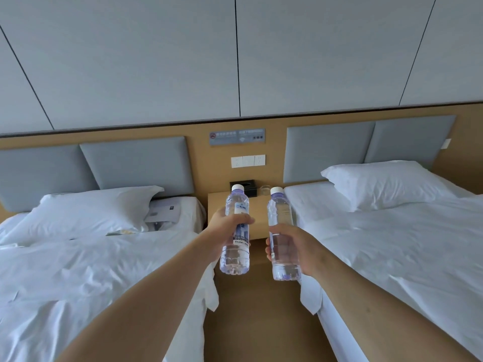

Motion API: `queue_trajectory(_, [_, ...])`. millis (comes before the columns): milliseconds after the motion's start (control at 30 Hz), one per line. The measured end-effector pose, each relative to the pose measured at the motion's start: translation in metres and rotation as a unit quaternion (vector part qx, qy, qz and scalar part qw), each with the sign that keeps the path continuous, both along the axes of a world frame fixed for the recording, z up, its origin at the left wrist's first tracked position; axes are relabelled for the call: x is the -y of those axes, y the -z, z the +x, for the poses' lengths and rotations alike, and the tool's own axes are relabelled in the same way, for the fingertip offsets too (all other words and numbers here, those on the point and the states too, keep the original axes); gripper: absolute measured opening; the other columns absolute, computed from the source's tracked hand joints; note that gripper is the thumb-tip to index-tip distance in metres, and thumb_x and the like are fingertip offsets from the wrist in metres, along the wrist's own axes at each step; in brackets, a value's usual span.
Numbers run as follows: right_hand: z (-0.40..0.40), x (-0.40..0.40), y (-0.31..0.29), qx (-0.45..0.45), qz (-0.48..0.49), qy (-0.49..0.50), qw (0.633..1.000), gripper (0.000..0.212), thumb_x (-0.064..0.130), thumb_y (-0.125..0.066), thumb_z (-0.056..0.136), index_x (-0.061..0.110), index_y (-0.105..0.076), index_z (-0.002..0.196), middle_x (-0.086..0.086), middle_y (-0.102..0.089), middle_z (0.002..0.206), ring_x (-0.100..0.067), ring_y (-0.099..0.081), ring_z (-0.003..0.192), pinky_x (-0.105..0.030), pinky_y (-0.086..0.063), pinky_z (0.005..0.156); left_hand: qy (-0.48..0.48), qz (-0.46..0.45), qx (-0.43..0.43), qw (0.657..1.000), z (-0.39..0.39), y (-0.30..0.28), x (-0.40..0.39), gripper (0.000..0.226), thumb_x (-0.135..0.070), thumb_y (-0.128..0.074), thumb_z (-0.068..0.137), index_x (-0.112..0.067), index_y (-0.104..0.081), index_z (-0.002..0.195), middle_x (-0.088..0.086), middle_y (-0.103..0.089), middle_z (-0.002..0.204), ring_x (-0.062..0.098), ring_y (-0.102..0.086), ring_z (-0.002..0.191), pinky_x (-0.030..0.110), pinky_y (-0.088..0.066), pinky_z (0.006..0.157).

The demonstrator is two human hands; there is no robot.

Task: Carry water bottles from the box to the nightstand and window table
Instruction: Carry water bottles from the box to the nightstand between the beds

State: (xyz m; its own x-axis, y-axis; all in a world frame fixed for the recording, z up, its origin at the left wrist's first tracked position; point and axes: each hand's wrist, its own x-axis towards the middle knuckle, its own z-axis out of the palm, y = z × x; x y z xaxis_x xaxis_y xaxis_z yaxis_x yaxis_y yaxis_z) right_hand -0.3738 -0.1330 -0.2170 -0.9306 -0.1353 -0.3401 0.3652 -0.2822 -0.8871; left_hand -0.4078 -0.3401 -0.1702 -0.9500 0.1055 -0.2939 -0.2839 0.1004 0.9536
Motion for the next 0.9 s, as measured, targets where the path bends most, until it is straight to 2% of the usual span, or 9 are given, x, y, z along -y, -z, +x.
queue_trajectory(167, [-0.092, -0.001, 0.017, 0.000, 0.011, -0.008, 1.000, 0.087, 0.033, -0.094, 0.057, 0.011, -0.053, 0.131, -0.017, -0.074, 0.091, -0.030, -0.072, 0.078, -0.043, -0.061, 0.078, -0.018, -0.026, 0.011, 0.999, -0.085, 0.024, -0.006, 0.061, -0.027, -0.087, 0.075, -0.022, -0.052, 0.124, 0.013, -0.071, 0.105, 0.026, -0.074, 0.084, 0.039, -0.064, 0.069])
queue_trajectory(233, [-0.133, -0.004, 0.024, -0.003, 0.009, -0.019, 1.000, 0.096, 0.035, -0.099, 0.047, 0.011, -0.055, 0.129, -0.017, -0.074, 0.092, -0.029, -0.072, 0.077, -0.041, -0.060, 0.075, -0.022, -0.017, 0.008, 1.000, -0.123, 0.033, -0.010, 0.063, -0.024, -0.088, 0.075, -0.020, -0.051, 0.126, 0.018, -0.071, 0.109, 0.029, -0.074, 0.086, 0.048, -0.064, 0.080])
queue_trajectory(333, [-0.202, -0.011, 0.036, -0.003, -0.008, -0.032, 0.999, 0.095, 0.034, -0.099, 0.048, 0.011, -0.056, 0.129, -0.018, -0.073, 0.096, -0.030, -0.070, 0.078, -0.043, -0.058, 0.077, -0.043, 0.009, 0.014, 0.999, -0.186, 0.041, -0.020, 0.065, -0.017, -0.087, 0.074, -0.014, -0.050, 0.127, 0.025, -0.070, 0.111, 0.035, -0.071, 0.085, 0.059, -0.060, 0.090])
queue_trajectory(500, [-0.314, -0.027, 0.041, 0.021, -0.011, -0.043, 0.999, 0.085, 0.034, -0.098, 0.059, 0.011, -0.058, 0.130, -0.019, -0.074, 0.102, -0.034, -0.072, 0.087, -0.044, -0.059, 0.082, -0.061, -0.003, 0.030, 0.998, -0.291, 0.037, -0.036, 0.055, -0.014, -0.085, 0.078, -0.015, -0.052, 0.122, 0.023, -0.069, 0.106, 0.032, -0.070, 0.082, 0.051, -0.063, 0.083])
queue_trajectory(633, [-0.393, -0.038, 0.036, 0.013, 0.016, -0.061, 0.998, 0.085, 0.038, -0.098, 0.056, 0.013, -0.060, 0.127, -0.018, -0.076, 0.104, -0.034, -0.074, 0.089, -0.042, -0.060, 0.079, -0.071, 0.009, 0.027, 0.997, -0.365, 0.031, -0.044, 0.058, -0.014, -0.086, 0.076, -0.016, -0.051, 0.122, 0.022, -0.070, 0.110, 0.033, -0.071, 0.086, 0.051, -0.063, 0.083])
queue_trajectory(800, [-0.462, -0.033, 0.048, 0.021, 0.051, -0.073, 0.996, 0.090, 0.058, -0.095, 0.047, 0.020, -0.062, 0.122, -0.010, -0.080, 0.103, -0.028, -0.078, 0.088, -0.034, -0.062, 0.070, -0.085, -0.011, 0.063, 0.994, -0.436, 0.053, -0.049, 0.057, -0.015, -0.087, 0.076, -0.017, -0.052, 0.121, 0.019, -0.071, 0.109, 0.034, -0.074, 0.093, 0.052, -0.063, 0.087])
queue_trajectory(900, [-0.502, -0.034, 0.062, 0.032, 0.049, -0.058, 0.997, 0.087, 0.055, -0.096, 0.053, 0.021, -0.060, 0.124, -0.013, -0.079, 0.105, -0.031, -0.078, 0.091, -0.038, -0.063, 0.073, -0.104, 0.001, 0.083, 0.991, -0.480, 0.071, -0.048, 0.057, -0.013, -0.088, 0.074, -0.018, -0.053, 0.118, 0.019, -0.071, 0.107, 0.034, -0.074, 0.091, 0.052, -0.063, 0.085])
